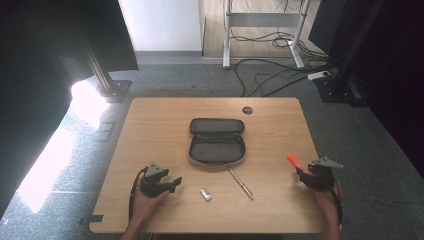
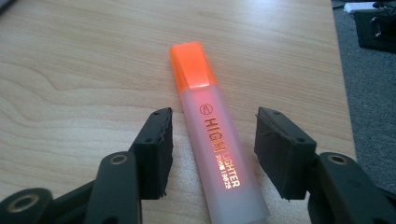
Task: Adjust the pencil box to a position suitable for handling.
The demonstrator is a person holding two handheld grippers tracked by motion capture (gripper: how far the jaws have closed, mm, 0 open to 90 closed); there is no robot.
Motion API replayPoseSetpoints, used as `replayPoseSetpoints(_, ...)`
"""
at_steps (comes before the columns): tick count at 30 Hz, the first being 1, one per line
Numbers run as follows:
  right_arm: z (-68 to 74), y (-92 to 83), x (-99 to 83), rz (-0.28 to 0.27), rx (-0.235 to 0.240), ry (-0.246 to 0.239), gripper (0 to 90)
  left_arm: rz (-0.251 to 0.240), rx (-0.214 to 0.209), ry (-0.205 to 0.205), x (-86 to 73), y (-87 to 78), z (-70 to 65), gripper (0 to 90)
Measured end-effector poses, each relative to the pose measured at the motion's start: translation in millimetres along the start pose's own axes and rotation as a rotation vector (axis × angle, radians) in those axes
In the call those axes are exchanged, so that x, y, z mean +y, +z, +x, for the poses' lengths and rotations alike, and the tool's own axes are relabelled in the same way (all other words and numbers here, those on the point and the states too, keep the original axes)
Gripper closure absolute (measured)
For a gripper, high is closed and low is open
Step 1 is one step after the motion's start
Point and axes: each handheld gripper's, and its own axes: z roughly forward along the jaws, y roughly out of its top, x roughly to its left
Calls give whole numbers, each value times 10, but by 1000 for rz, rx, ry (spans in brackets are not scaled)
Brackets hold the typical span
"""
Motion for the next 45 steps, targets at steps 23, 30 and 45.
replayPoseSetpoints(23,-10,50,-11,-6,28,4,656,-1,16,10,-13,8,33,333)
replayPoseSetpoints(30,-58,36,-25,-14,19,53,659,-23,25,9,-32,-23,4,340)
replayPoseSetpoints(45,-70,-131,38,-123,123,146,660,-31,32,13,-15,-27,10,342)
